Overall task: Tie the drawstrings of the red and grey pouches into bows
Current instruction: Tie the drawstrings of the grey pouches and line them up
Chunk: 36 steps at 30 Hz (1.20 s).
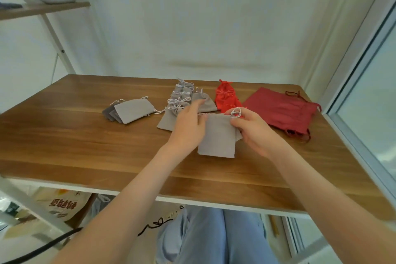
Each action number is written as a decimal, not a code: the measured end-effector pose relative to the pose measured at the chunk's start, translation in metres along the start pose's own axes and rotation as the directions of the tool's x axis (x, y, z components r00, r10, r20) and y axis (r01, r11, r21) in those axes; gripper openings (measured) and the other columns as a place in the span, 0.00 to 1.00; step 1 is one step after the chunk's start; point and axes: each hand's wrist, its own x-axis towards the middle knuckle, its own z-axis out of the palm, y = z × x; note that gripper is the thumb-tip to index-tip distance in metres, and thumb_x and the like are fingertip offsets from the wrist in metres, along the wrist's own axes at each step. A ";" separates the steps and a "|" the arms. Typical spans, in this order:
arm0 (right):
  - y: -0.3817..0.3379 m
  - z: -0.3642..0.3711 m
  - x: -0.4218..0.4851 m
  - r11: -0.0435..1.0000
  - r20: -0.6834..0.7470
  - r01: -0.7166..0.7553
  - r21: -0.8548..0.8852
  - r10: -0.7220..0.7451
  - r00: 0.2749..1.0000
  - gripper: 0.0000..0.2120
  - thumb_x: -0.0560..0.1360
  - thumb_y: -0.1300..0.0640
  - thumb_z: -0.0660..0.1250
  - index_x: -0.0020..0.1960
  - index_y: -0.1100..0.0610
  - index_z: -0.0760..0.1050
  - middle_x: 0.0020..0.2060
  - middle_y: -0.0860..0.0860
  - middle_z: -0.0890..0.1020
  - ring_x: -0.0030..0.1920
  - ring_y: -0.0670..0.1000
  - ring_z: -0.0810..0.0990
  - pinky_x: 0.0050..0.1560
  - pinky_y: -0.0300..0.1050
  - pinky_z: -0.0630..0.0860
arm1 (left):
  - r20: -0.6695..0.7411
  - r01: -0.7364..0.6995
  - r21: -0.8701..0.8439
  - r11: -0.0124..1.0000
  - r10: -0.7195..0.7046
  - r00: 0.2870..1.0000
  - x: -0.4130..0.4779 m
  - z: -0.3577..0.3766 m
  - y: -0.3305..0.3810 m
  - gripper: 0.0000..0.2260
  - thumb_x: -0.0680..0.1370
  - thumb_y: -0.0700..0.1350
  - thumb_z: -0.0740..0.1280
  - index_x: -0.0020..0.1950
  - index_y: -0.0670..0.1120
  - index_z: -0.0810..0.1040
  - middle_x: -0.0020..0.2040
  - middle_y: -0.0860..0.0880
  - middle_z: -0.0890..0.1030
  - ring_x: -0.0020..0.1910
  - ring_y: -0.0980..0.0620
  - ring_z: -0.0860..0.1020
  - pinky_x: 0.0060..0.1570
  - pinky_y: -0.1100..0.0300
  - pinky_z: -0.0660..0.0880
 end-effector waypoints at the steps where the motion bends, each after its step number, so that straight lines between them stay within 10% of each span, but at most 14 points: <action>1: 0.003 -0.002 -0.004 1.000 0.007 0.010 0.006 -0.010 1.000 0.10 0.78 0.69 0.57 0.54 0.61 0.73 0.45 0.57 0.77 0.44 0.52 0.75 0.38 0.44 0.71 | 0.053 0.078 -0.035 0.996 -0.076 0.996 -0.001 0.002 -0.001 0.17 0.82 0.46 0.58 0.71 0.48 0.66 0.65 0.49 0.72 0.59 0.55 0.70 0.55 0.63 0.65; 6: 0.013 -0.001 -0.011 0.999 0.097 0.018 0.047 -0.023 0.995 0.08 0.78 0.66 0.61 0.57 0.61 0.71 0.44 0.53 0.80 0.44 0.48 0.79 0.40 0.40 0.77 | 0.114 0.173 -0.036 0.984 -0.167 0.979 -0.008 0.003 -0.005 0.08 0.81 0.49 0.60 0.55 0.47 0.75 0.48 0.53 0.77 0.49 0.55 0.74 0.40 0.66 0.67; 13: 0.018 0.014 -0.001 0.994 0.019 0.075 -0.083 -0.073 0.997 0.05 0.77 0.64 0.64 0.51 0.59 0.76 0.47 0.55 0.79 0.49 0.55 0.77 0.49 0.53 0.73 | 0.204 0.285 -0.408 0.868 -0.217 0.955 -0.005 -0.018 -0.013 0.10 0.80 0.50 0.63 0.48 0.44 0.75 0.43 0.50 0.78 0.43 0.53 0.76 0.42 0.61 0.72; 17: 0.014 0.025 0.008 0.988 0.013 0.054 0.147 -0.057 0.998 0.07 0.78 0.67 0.60 0.51 0.59 0.75 0.47 0.54 0.79 0.49 0.52 0.78 0.52 0.49 0.74 | 0.350 0.418 -0.639 0.646 -0.240 0.905 -0.008 -0.039 -0.024 0.13 0.81 0.48 0.60 0.54 0.38 0.74 0.37 0.50 0.78 0.46 0.48 0.80 0.53 0.52 0.78; 21: 0.012 0.038 0.015 0.956 0.107 0.049 0.289 -0.084 0.991 0.09 0.78 0.68 0.59 0.47 0.58 0.74 0.43 0.52 0.79 0.45 0.49 0.78 0.48 0.42 0.74 | 0.245 0.470 -0.537 0.700 -0.404 0.881 -0.007 -0.049 -0.037 0.16 0.80 0.52 0.61 0.64 0.45 0.72 0.58 0.43 0.78 0.56 0.47 0.79 0.58 0.50 0.77; 24: 0.010 0.051 0.020 0.938 0.185 0.032 0.344 -0.101 0.977 0.09 0.77 0.68 0.60 0.45 0.57 0.75 0.41 0.50 0.81 0.44 0.48 0.79 0.45 0.39 0.76 | 0.360 0.616 -0.472 0.631 -0.500 0.788 -0.009 -0.056 -0.035 0.27 0.72 0.63 0.65 0.61 0.44 0.74 0.55 0.42 0.80 0.53 0.46 0.80 0.53 0.53 0.78; 29: 0.014 0.064 0.030 0.949 0.274 0.014 0.315 -0.105 0.956 0.04 0.74 0.63 0.66 0.49 0.59 0.72 0.45 0.51 0.80 0.47 0.48 0.79 0.49 0.42 0.75 | 0.372 0.551 -0.438 0.711 -0.414 0.830 -0.012 -0.071 -0.050 0.12 0.78 0.48 0.66 0.53 0.40 0.79 0.40 0.47 0.77 0.35 0.54 0.71 0.35 0.62 0.67; 36: 0.020 0.069 0.037 0.961 0.168 0.013 0.275 -0.062 0.984 0.06 0.77 0.66 0.62 0.48 0.57 0.73 0.44 0.51 0.80 0.47 0.50 0.78 0.46 0.42 0.78 | 0.113 0.494 0.035 0.869 -0.495 0.862 -0.004 -0.119 -0.085 0.12 0.79 0.50 0.63 0.57 0.44 0.77 0.50 0.46 0.78 0.47 0.49 0.75 0.46 0.57 0.68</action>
